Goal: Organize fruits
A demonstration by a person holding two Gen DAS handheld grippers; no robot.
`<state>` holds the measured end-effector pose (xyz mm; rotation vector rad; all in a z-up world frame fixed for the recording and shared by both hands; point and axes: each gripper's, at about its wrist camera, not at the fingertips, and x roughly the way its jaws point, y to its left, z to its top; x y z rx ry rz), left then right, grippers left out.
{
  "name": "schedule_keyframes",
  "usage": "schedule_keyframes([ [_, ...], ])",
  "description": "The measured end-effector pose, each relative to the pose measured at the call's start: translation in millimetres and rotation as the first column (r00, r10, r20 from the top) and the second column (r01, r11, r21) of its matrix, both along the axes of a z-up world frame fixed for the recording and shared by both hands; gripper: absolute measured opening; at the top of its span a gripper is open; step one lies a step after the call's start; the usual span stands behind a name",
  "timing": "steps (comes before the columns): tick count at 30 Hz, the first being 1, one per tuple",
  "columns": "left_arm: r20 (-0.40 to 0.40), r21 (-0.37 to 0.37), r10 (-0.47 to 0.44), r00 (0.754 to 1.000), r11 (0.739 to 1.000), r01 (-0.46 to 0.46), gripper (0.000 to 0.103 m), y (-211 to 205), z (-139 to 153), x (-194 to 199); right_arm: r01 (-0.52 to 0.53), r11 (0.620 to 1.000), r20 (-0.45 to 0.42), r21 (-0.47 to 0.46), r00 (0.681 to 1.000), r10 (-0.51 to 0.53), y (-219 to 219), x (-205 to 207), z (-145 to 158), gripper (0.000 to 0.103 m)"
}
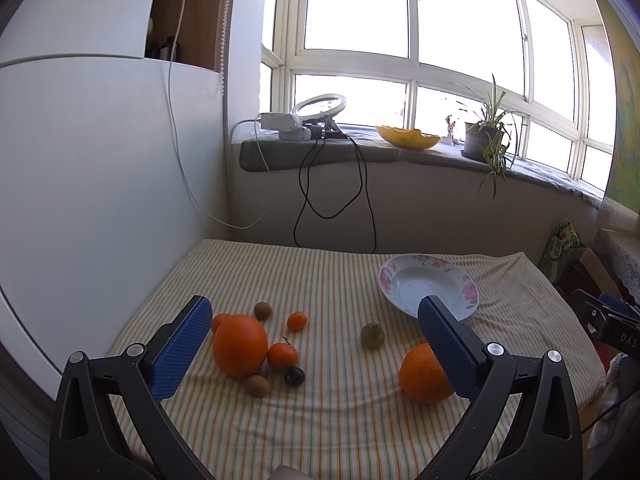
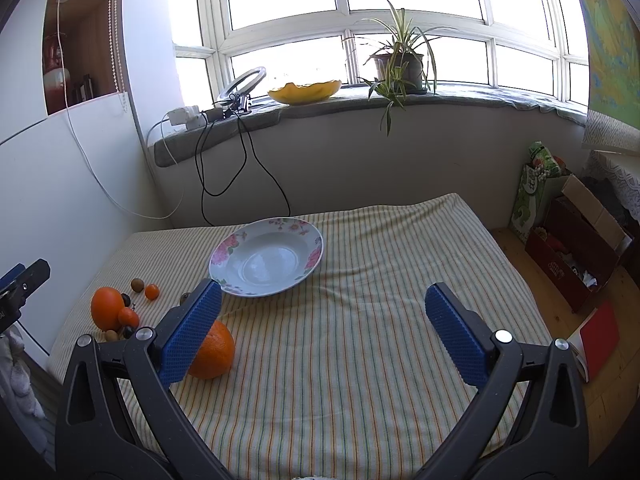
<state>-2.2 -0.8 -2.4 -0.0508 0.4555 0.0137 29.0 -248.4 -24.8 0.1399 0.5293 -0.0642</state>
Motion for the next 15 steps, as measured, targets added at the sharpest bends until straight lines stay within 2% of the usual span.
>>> schedule_keyframes([
  [15, -0.074, -0.073, -0.04, 0.996, 0.997, 0.035, 0.102, 9.7, -21.9, 7.0, -0.037, 0.998, -0.026, 0.056, 0.999, 0.039, -5.0, 7.1, -10.5, 0.103],
])
